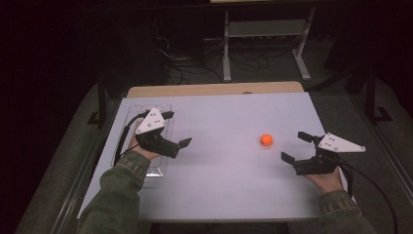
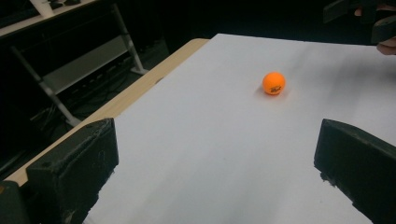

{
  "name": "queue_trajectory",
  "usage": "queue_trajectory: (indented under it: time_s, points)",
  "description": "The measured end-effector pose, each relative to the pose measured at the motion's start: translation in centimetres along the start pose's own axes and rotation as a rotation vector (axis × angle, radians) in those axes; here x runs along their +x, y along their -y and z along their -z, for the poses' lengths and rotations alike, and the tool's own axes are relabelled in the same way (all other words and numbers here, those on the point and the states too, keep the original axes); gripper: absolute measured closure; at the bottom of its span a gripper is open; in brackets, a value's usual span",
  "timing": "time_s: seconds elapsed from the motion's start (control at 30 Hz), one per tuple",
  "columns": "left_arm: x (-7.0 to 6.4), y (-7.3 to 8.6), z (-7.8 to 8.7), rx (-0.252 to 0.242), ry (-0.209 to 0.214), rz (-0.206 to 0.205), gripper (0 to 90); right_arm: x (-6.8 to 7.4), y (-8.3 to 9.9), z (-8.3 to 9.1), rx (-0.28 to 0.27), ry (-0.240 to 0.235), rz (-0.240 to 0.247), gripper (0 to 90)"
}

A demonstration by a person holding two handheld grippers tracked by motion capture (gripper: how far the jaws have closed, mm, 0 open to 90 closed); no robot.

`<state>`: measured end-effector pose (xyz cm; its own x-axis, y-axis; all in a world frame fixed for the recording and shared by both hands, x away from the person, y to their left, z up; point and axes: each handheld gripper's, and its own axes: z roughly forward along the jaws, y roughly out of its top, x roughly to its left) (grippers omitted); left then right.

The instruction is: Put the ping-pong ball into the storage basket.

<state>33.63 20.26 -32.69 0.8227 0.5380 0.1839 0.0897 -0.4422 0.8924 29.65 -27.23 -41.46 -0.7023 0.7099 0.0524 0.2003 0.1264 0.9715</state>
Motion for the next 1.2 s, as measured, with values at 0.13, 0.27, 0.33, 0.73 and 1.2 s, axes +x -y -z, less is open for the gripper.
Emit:
queue_trajectory:
  time_s: [0.13,0.27,0.33,0.73,1.2]
  points:
    - [0.2,-0.2,-0.4,0.01,0.003,0.001,0.0,0.0,0.0,0.0,0.0,-0.002,0.0,0.0]
    - [0.2,-0.4,-0.9,0.02,0.009,-0.002,0.0,0.0,0.0,0.0,-0.001,-0.004,0.0,0.0]
    - [0.2,-0.5,-1.0,0.024,0.01,-0.005,0.0,0.0,0.0,0.1,-0.003,-0.005,0.0,0.0]
    - [0.5,-0.7,-1.9,0.044,0.02,0.001,0.0,0.0,0.0,0.0,-0.005,-0.006,-0.001,0.0]
    - [0.6,-2.2,-3.6,0.064,0.054,-0.017,0.0,0.0,0.1,0.1,-0.002,-0.008,-0.007,0.0]
